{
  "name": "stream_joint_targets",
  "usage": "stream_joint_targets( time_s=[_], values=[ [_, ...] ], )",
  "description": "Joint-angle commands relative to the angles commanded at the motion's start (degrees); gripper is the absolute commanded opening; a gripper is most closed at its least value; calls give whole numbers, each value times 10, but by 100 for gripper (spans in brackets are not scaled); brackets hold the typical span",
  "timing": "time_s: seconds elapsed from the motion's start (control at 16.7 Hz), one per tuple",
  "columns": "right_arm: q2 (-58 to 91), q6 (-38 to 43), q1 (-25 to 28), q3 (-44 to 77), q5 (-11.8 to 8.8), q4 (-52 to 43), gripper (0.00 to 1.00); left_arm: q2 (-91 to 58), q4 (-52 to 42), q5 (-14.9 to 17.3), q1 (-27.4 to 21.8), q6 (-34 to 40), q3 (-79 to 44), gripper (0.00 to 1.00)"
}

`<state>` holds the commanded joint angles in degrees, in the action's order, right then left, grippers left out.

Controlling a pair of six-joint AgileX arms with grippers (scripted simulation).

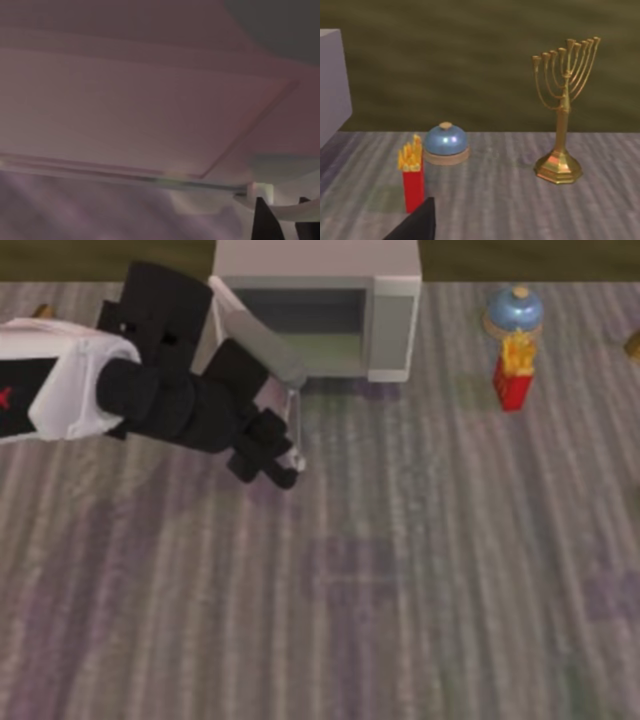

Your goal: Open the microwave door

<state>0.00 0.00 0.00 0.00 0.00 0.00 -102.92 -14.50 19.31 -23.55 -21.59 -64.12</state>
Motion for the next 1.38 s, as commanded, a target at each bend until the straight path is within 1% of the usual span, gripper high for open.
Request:
stream_joint_targets(
  time_s=[0.12, 0.54, 1.38],
  values=[
    [0, 0, 0, 0, 0, 0, 100, 0, -2, 5, -3, 1, 2, 0],
    [0, 0, 0, 0, 0, 0, 100, 4, -21, 35, 21, -51, 1, 0],
    [0, 0, 0, 0, 0, 0, 100, 4, -21, 35, 22, -52, 1, 0]
  ],
)
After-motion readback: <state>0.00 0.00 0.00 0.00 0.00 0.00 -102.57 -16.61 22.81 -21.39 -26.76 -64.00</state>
